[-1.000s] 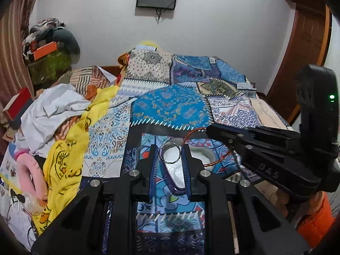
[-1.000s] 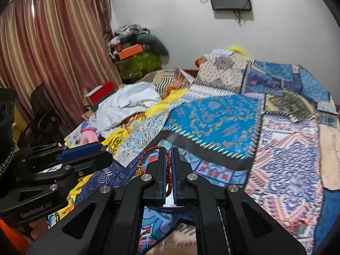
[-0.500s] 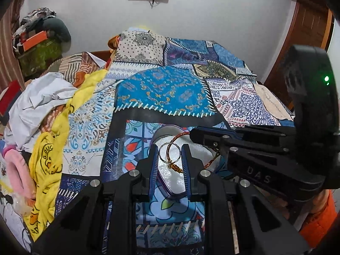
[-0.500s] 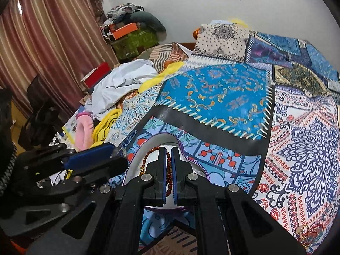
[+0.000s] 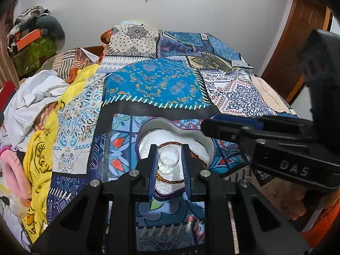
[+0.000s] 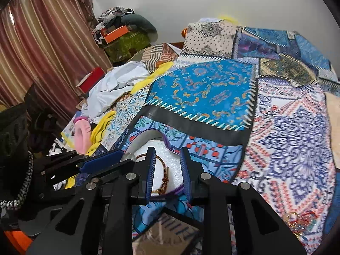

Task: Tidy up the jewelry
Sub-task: 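Lift both open tools away from the heart box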

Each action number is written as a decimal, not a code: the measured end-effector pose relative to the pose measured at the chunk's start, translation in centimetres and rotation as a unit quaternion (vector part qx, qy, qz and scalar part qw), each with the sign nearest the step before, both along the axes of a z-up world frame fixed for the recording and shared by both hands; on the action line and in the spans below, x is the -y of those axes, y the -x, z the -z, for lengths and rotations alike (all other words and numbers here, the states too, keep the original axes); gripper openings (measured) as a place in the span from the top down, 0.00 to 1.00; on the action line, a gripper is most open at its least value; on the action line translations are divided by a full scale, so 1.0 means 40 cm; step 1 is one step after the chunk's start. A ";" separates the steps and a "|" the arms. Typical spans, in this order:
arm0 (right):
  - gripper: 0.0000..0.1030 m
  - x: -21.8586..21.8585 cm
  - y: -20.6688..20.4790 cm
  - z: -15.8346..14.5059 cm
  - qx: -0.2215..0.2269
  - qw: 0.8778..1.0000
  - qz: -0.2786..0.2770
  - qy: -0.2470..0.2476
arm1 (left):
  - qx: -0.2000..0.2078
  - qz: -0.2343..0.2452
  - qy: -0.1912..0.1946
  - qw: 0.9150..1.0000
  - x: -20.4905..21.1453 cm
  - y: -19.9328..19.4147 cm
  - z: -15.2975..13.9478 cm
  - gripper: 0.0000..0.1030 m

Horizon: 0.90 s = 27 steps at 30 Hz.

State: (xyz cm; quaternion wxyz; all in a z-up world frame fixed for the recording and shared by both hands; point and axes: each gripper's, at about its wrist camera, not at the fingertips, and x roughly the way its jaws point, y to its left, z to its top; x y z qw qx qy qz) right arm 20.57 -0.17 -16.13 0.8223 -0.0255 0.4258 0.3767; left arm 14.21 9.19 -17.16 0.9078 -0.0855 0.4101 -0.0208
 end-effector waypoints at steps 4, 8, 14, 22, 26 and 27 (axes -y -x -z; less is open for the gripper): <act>0.79 0.017 0.010 -0.011 0.012 1.000 0.005 0.006 | -0.007 0.000 -0.008 1.000 0.012 -0.002 0.000 0.80; 0.78 0.033 0.020 -0.023 0.023 1.000 0.012 0.009 | -0.003 -0.004 -0.015 1.000 0.016 0.004 -0.014 0.80; 0.77 0.062 0.040 -0.056 0.048 0.999 0.024 0.011 | 0.027 -0.022 -0.035 0.999 0.021 0.024 -0.074 0.59; 0.49 0.139 0.081 -0.118 0.102 0.993 0.061 0.006 | 0.066 -0.031 -0.051 0.996 0.064 0.045 -0.148 0.42; 0.48 0.179 0.094 -0.145 0.120 0.990 0.078 0.006 | 0.077 -0.021 -0.053 0.995 0.105 0.048 -0.171 0.38; 0.48 0.191 0.097 -0.151 0.124 0.989 0.083 0.005 | 0.079 -0.018 -0.053 0.995 0.113 0.048 -0.175 0.36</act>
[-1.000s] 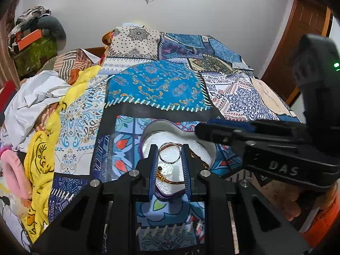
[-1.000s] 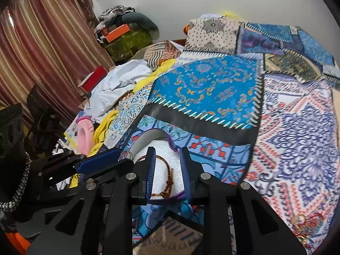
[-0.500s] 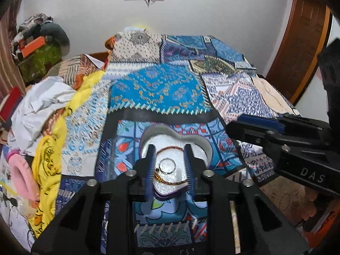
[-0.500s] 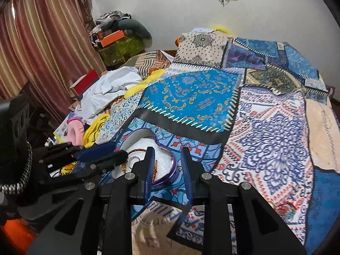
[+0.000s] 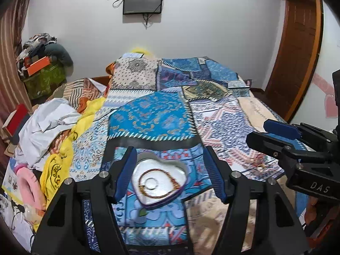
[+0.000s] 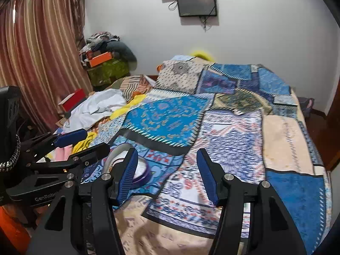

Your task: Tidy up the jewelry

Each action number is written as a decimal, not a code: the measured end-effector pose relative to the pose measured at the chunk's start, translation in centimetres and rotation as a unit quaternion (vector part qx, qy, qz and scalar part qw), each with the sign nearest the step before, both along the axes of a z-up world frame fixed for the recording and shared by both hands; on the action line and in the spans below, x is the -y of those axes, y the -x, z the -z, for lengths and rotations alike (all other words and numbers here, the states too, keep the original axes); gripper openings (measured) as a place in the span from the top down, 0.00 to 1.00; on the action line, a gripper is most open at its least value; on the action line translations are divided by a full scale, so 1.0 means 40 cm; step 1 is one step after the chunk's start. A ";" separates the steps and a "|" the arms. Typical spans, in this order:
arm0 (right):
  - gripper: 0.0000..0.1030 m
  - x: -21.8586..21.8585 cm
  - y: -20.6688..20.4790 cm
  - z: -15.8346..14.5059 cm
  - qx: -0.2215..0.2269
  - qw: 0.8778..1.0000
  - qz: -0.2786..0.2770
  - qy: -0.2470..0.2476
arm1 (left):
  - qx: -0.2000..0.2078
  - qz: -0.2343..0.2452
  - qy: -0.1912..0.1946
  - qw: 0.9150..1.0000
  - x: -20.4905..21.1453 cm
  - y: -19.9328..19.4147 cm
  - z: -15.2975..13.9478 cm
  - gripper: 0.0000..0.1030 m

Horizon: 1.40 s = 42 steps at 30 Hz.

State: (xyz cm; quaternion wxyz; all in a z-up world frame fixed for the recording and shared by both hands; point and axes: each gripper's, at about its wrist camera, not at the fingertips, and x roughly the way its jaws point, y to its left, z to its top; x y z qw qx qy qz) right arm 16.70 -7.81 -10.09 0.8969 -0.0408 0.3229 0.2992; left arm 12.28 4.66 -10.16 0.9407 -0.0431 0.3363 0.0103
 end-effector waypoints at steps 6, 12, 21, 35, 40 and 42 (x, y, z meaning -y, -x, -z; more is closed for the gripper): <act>0.47 0.074 0.014 -0.024 0.015 0.999 0.028 -0.006 | 0.010 0.021 0.000 1.000 0.065 -0.007 -0.019 0.33; 0.47 0.163 0.017 -0.036 0.025 0.998 0.064 -0.008 | 0.010 0.047 0.001 0.999 0.130 -0.024 -0.022 0.32; 0.46 0.261 0.008 -0.011 0.015 0.994 0.109 0.008 | -0.009 0.078 0.008 0.997 0.200 -0.059 0.015 0.32; 0.46 0.312 -0.013 0.138 -0.062 0.991 0.107 0.044 | -0.082 0.129 0.017 0.988 0.269 -0.132 0.157 0.47; 0.46 0.311 -0.020 0.156 -0.071 0.991 0.099 0.047 | -0.099 0.142 0.029 0.985 0.277 -0.158 0.185 0.65; 0.46 0.308 -0.023 0.160 -0.071 0.992 0.097 0.049 | -0.103 0.143 0.032 0.984 0.280 -0.168 0.194 0.66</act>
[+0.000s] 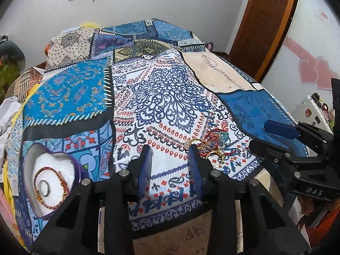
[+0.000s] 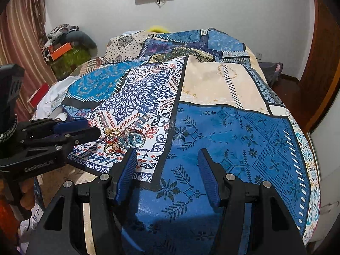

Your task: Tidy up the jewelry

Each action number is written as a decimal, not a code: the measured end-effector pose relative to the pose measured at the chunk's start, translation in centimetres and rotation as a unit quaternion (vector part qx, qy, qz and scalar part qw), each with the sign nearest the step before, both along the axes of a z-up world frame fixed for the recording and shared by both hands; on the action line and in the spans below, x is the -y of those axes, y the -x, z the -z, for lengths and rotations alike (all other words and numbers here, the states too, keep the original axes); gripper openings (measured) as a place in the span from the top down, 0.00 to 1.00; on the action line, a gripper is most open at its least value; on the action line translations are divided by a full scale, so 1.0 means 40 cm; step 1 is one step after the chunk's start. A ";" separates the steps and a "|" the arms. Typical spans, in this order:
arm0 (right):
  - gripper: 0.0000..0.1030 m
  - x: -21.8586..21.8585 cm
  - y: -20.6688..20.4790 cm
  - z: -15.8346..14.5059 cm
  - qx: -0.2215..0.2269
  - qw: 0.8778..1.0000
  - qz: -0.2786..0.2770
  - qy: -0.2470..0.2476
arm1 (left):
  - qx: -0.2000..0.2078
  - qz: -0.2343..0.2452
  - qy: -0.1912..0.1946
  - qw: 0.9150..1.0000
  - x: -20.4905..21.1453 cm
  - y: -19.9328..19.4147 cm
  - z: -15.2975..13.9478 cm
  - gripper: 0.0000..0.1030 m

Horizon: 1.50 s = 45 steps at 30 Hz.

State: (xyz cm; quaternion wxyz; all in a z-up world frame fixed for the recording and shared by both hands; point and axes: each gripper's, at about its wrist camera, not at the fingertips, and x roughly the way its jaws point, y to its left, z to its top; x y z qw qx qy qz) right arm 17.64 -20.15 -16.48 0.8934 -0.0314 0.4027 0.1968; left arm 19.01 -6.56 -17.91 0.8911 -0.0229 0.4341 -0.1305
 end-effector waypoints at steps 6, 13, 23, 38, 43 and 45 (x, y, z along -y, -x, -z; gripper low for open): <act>0.46 -0.003 -0.017 0.013 -0.007 1.000 -0.002 0.001 | 0.002 0.009 0.006 1.000 0.015 -0.016 -0.001 0.66; 0.46 -0.007 -0.028 0.015 -0.009 1.000 -0.006 0.003 | 0.002 0.020 0.008 1.000 0.038 -0.036 0.003 0.68; 0.46 -0.007 -0.030 0.018 -0.011 1.000 -0.005 0.001 | -0.012 0.015 0.023 1.000 0.051 -0.052 0.018 0.91; 0.46 -0.044 -0.041 -0.010 -0.005 0.999 -0.035 -0.030 | 0.017 -0.005 0.020 1.000 -0.002 -0.014 -0.029 0.93; 0.64 -0.081 -0.047 -0.012 0.013 0.999 -0.048 -0.019 | 0.027 -0.009 0.020 0.999 -0.022 0.004 -0.045 0.93; 0.73 -0.096 -0.054 -0.005 0.007 0.998 -0.059 -0.018 | 0.027 -0.010 0.020 0.999 -0.027 0.009 -0.045 0.93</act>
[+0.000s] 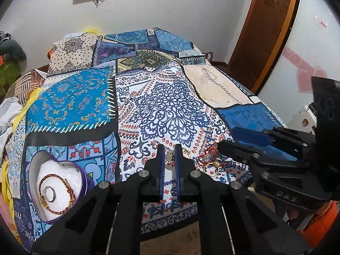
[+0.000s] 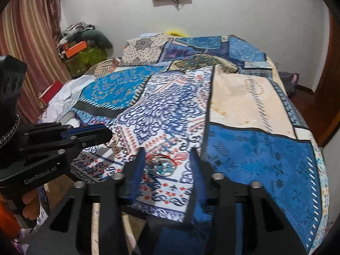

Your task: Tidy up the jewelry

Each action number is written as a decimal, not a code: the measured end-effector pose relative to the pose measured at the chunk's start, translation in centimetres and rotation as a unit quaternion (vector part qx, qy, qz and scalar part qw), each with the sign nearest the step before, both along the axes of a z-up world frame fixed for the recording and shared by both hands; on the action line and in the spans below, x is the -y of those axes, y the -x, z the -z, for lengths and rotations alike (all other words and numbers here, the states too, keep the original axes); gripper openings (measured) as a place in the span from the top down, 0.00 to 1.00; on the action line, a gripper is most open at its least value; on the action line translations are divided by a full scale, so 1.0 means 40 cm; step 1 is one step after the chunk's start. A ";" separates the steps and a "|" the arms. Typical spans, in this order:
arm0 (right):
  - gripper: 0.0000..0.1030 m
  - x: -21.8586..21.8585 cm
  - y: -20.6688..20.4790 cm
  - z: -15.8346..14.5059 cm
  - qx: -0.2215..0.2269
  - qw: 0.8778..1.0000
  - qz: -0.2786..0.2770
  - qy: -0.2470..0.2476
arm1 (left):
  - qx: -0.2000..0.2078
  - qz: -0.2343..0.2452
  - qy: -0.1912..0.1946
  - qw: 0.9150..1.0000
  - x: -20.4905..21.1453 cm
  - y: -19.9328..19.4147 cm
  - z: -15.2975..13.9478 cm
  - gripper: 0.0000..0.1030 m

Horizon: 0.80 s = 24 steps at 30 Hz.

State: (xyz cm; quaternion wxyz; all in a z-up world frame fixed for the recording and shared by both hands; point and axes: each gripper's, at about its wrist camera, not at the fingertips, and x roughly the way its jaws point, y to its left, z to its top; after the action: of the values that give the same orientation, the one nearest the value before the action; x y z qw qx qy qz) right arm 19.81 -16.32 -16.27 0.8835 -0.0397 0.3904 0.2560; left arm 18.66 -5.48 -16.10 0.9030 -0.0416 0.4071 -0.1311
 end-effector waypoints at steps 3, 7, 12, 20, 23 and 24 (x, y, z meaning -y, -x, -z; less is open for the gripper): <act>0.81 -0.017 -0.006 0.014 -0.006 1.000 -0.013 0.004 | 0.000 0.000 0.001 1.000 -0.004 0.004 0.002 0.93; 0.81 -0.027 0.001 0.024 -0.009 1.000 -0.020 0.010 | -0.002 0.000 0.003 1.000 -0.006 0.004 0.006 0.93; 0.81 -0.015 -0.002 0.025 -0.015 1.000 -0.020 0.008 | -0.003 0.000 0.004 1.000 -0.008 0.006 0.009 0.93; 0.89 -0.020 -0.001 0.021 -0.007 1.000 -0.014 -0.004 | -0.004 -0.003 0.006 1.000 -0.013 0.017 0.009 0.93; 0.93 -0.011 0.002 0.008 -0.002 1.000 -0.007 -0.011 | -0.002 -0.004 0.006 1.000 -0.017 0.021 0.002 0.93; 0.96 -0.005 0.004 -0.002 0.002 1.000 -0.004 -0.016 | -0.001 -0.004 0.006 1.000 -0.018 0.022 0.000 0.93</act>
State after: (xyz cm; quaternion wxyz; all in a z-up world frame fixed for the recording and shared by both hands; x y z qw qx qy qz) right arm 19.66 -16.13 -16.18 0.8839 -0.0275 0.3842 0.2652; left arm 17.78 -4.78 -16.11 0.9027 -0.0490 0.4073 -0.1299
